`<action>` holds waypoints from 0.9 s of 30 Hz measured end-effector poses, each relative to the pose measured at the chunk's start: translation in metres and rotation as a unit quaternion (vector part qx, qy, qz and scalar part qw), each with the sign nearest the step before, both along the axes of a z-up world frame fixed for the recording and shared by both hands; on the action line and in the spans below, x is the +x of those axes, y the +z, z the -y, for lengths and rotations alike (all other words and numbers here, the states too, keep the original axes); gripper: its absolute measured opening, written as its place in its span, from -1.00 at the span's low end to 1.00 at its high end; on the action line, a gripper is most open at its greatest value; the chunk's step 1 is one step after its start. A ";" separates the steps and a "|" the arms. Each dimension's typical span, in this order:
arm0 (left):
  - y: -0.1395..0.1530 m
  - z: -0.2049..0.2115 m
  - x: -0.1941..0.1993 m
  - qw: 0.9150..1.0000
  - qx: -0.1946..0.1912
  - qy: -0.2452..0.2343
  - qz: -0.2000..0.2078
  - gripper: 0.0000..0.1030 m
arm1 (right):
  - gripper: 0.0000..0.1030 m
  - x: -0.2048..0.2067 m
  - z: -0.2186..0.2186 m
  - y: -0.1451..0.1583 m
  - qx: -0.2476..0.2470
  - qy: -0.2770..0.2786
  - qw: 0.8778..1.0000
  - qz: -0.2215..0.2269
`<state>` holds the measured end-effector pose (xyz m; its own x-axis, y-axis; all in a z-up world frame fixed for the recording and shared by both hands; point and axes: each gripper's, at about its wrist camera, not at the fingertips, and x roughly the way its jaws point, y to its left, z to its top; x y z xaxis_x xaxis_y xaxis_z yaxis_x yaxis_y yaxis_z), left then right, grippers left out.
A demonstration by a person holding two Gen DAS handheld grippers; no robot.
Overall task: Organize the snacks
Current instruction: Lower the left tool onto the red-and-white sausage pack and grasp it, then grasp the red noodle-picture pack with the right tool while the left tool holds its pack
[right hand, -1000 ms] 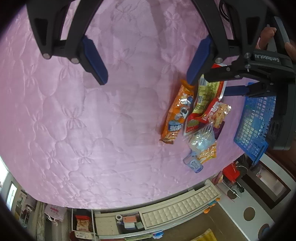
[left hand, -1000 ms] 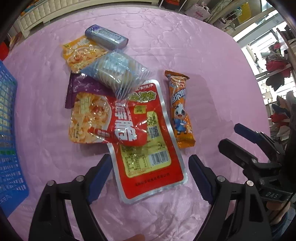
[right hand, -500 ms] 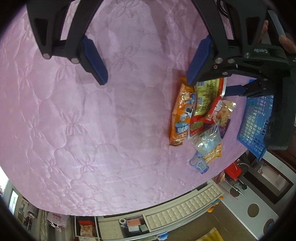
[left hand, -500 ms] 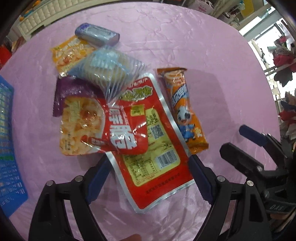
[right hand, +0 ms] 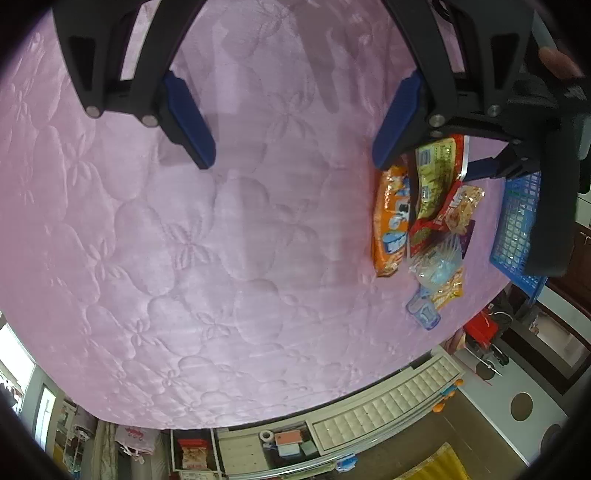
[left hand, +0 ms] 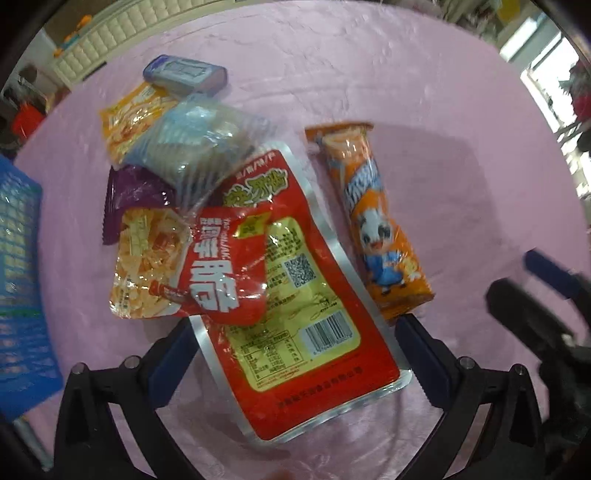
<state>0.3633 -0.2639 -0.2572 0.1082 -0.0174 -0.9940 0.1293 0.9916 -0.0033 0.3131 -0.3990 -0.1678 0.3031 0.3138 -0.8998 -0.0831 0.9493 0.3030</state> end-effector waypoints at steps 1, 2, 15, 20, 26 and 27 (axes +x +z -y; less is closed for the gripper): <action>-0.001 0.000 0.001 1.000 -0.003 0.006 0.000 0.99 | 0.74 0.000 0.001 0.000 0.000 -0.001 1.000 0.001; -0.002 0.002 0.003 1.000 -0.005 0.013 -0.002 0.99 | 0.74 -0.001 0.001 0.000 0.000 -0.001 1.000 -0.001; 0.010 -0.021 0.002 0.998 -0.053 -0.004 -0.013 -0.35 | 0.74 0.001 -0.026 0.001 -0.005 0.017 1.000 -0.005; 0.009 -0.025 -0.013 0.998 -0.064 -0.019 -0.007 -0.44 | 0.74 0.001 -0.042 0.008 -0.007 0.030 0.999 -0.005; 0.011 -0.041 -0.042 0.995 -0.090 -0.038 0.011 -0.45 | 0.74 -0.002 -0.052 0.023 -0.029 0.036 0.999 0.005; 0.013 -0.046 -0.045 0.994 -0.096 -0.043 0.014 -0.45 | 0.74 -0.002 -0.054 0.024 -0.031 0.037 0.999 0.005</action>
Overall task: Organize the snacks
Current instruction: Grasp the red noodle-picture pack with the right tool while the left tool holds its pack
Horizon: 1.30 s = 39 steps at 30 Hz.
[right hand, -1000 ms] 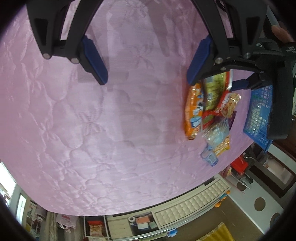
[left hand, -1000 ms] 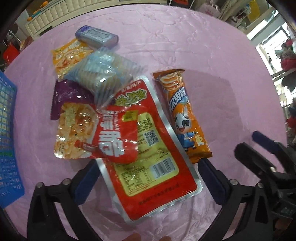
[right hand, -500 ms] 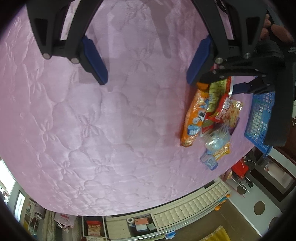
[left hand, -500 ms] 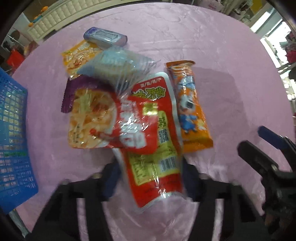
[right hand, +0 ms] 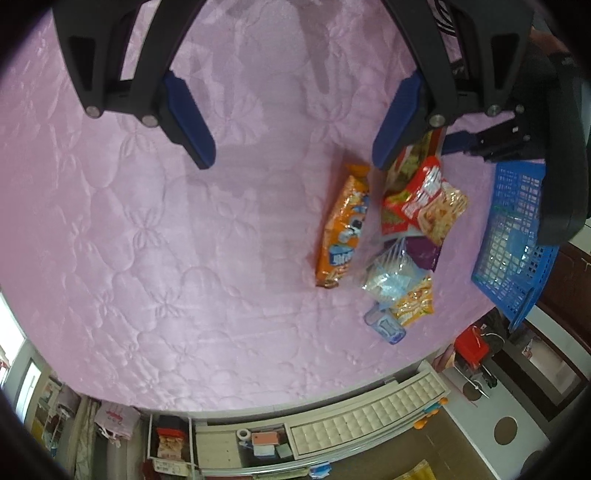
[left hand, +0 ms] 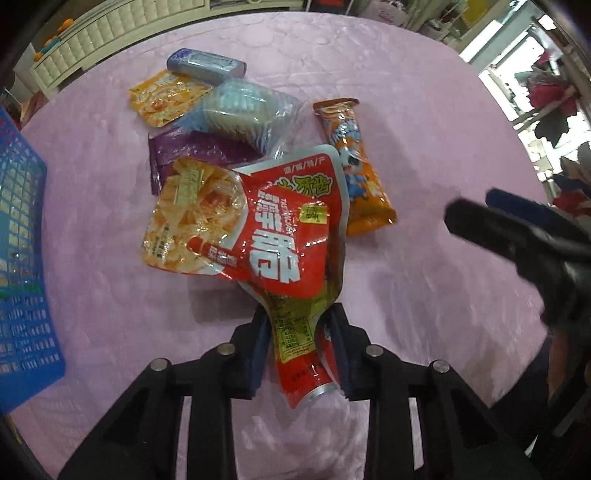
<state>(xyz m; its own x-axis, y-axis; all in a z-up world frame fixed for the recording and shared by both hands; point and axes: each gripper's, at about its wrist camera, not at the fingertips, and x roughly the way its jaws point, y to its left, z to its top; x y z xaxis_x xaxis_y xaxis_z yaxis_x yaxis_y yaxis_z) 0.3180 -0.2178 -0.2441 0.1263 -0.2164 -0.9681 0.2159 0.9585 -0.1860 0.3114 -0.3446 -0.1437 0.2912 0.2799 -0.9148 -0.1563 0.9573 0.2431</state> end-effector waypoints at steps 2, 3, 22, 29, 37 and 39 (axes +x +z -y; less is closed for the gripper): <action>0.005 -0.015 -0.007 1.000 -0.008 -0.009 0.006 -0.46 | 0.74 -0.001 -0.004 0.005 -0.006 0.004 1.000 0.002; 0.007 -0.018 -0.010 1.000 -0.013 -0.014 0.008 -0.46 | 0.74 -0.002 -0.008 0.008 -0.008 0.007 1.000 0.004; 0.014 -0.061 -0.074 0.982 0.020 -0.176 0.069 -0.46 | 0.74 -0.015 -0.092 0.010 -0.002 0.106 0.994 -0.020; 0.003 -0.056 -0.083 0.966 0.044 -0.234 0.098 -0.46 | 0.74 -0.015 -0.108 -0.011 0.037 0.117 0.991 -0.061; -0.001 -0.056 -0.088 0.961 0.045 -0.253 0.102 -0.46 | 0.74 -0.006 -0.135 -0.020 0.068 0.152 0.984 -0.065; -0.003 -0.059 -0.089 0.960 0.042 -0.257 0.102 -0.46 | 0.66 -0.004 -0.142 -0.023 0.075 0.167 0.981 -0.060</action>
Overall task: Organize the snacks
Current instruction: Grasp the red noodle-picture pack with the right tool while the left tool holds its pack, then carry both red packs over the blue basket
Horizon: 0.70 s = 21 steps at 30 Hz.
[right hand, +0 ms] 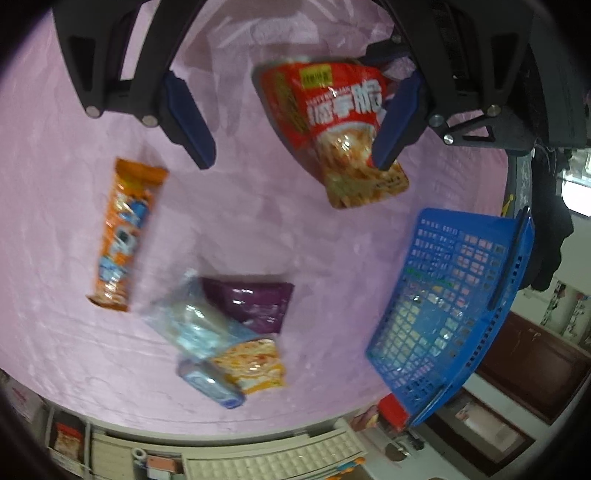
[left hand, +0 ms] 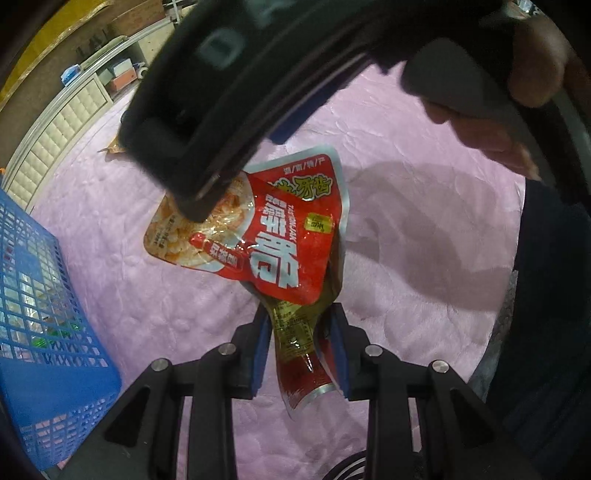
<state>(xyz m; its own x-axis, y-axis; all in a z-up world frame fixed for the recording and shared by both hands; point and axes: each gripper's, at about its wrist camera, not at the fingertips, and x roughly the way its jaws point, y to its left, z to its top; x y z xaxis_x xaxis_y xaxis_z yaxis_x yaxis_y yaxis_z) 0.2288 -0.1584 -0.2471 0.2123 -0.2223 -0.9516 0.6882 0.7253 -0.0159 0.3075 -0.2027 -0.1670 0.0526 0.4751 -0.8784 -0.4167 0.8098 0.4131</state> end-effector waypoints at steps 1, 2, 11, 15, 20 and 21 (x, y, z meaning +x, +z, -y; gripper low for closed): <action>-0.001 -0.002 0.000 1.000 0.000 -0.001 -0.001 -0.46 | 0.57 0.001 -0.003 -0.001 0.006 0.008 1.000 0.000; -0.001 -0.003 0.000 1.000 -0.001 -0.002 -0.002 -0.46 | 0.22 0.001 -0.006 -0.003 0.006 0.014 1.000 0.002; 0.008 -0.023 -0.002 0.999 0.007 0.030 0.011 -0.46 | -0.92 -0.010 -0.015 0.012 -0.021 0.024 0.997 0.063; 0.026 -0.035 -0.004 0.998 0.006 0.055 0.027 -0.46 | -0.94 -0.018 -0.011 0.033 -0.025 0.018 0.996 0.083; 0.052 -0.043 -0.016 0.996 0.003 0.071 0.053 -0.46 | -0.94 -0.033 -0.003 0.065 -0.027 0.011 0.993 0.113; 0.059 -0.044 -0.019 0.995 0.003 0.075 0.060 -0.46 | -0.95 -0.034 -0.003 0.070 -0.028 0.011 0.992 0.119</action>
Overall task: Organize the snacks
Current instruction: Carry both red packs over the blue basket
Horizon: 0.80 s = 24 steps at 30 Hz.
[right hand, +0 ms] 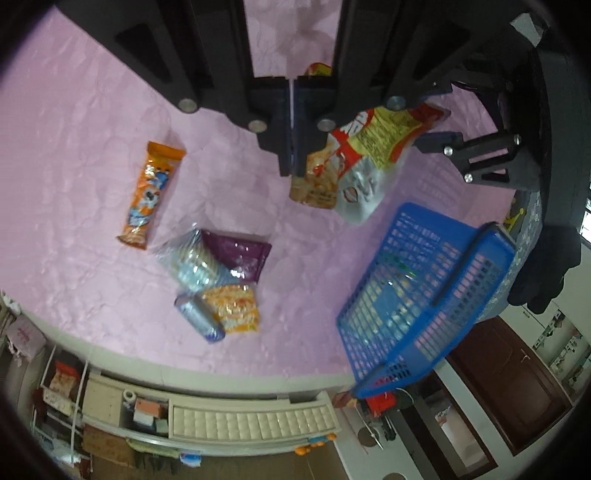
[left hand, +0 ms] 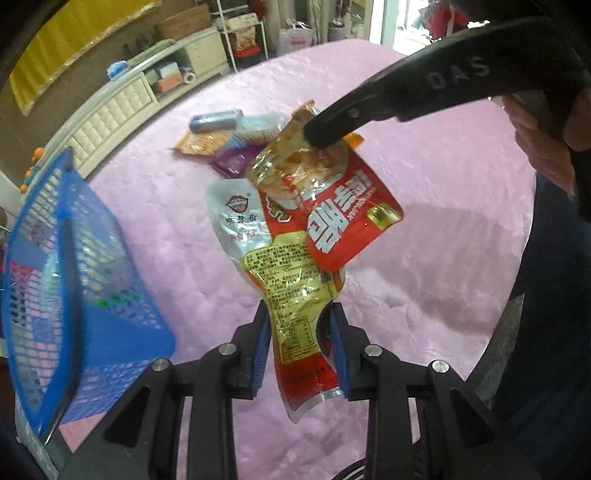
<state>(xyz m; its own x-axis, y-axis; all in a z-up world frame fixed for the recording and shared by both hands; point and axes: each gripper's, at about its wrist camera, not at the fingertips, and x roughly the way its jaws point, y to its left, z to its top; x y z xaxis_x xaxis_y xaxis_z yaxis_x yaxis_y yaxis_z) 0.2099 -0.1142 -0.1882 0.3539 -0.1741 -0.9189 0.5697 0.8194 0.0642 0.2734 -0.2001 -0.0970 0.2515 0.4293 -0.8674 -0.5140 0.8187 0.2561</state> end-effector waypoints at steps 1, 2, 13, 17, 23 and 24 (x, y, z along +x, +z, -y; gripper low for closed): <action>0.005 0.000 -0.004 1.000 0.000 0.002 0.006 -0.46 | -0.95 -0.003 0.000 0.008 0.001 -0.001 1.000 0.008; 0.012 -0.001 -0.007 1.000 -0.001 0.004 0.012 -0.46 | -0.95 -0.006 -0.002 0.013 0.002 -0.001 1.000 0.016; 0.081 -0.027 -0.030 0.996 -0.003 0.040 0.085 -0.46 | -0.95 -0.024 -0.014 0.077 0.027 -0.005 0.996 0.089; 0.105 -0.043 -0.039 0.993 -0.002 0.056 0.106 -0.46 | -0.95 -0.024 -0.029 0.093 0.037 0.005 0.994 0.104; 0.125 -0.077 -0.030 0.989 -0.001 0.089 0.121 -0.46 | -0.95 -0.022 -0.056 0.115 0.052 0.026 0.991 0.122; 0.128 -0.082 -0.031 0.988 -0.001 0.096 0.124 -0.46 | -0.95 -0.022 -0.061 0.117 0.054 0.029 0.990 0.125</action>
